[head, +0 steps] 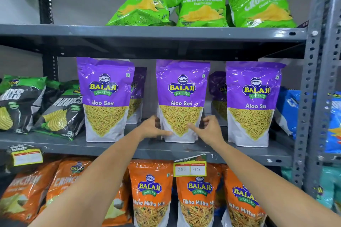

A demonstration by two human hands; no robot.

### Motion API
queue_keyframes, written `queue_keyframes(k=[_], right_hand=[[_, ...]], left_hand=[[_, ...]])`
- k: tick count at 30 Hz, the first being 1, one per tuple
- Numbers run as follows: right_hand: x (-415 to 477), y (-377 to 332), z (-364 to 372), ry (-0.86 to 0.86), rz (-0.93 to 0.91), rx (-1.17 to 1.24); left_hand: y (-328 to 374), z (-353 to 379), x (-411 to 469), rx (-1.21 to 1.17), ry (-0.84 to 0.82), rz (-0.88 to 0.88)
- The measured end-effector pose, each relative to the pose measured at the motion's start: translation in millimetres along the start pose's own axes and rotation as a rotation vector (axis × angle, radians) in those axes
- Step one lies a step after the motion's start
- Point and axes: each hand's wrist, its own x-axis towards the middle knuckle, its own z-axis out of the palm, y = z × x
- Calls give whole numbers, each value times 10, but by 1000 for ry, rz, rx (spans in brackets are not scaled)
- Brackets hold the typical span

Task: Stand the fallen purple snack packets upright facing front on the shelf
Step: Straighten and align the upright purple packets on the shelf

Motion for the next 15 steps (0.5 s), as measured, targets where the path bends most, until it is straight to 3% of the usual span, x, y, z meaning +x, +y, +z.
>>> queue_keyframes(k=[3, 6, 9, 13, 15], right_hand=[[-120, -149, -13, 184, -188, -2], [-220, -334, 94, 114, -399, -107], [-279, -555, 365, 41, -509, -172], [-383, -895, 935, -41, -456, -171], [-394, -1009, 1218, -115, -361, -158]], left_hand=[[-55, -151, -60, -29, -23, -18], [-34, -323, -173, -7, 45, 60], [16, -548, -320, 116, 221, 159], [-114, -987, -570, 582, 536, 268], [-257, -1159, -693, 667, 669, 279]])
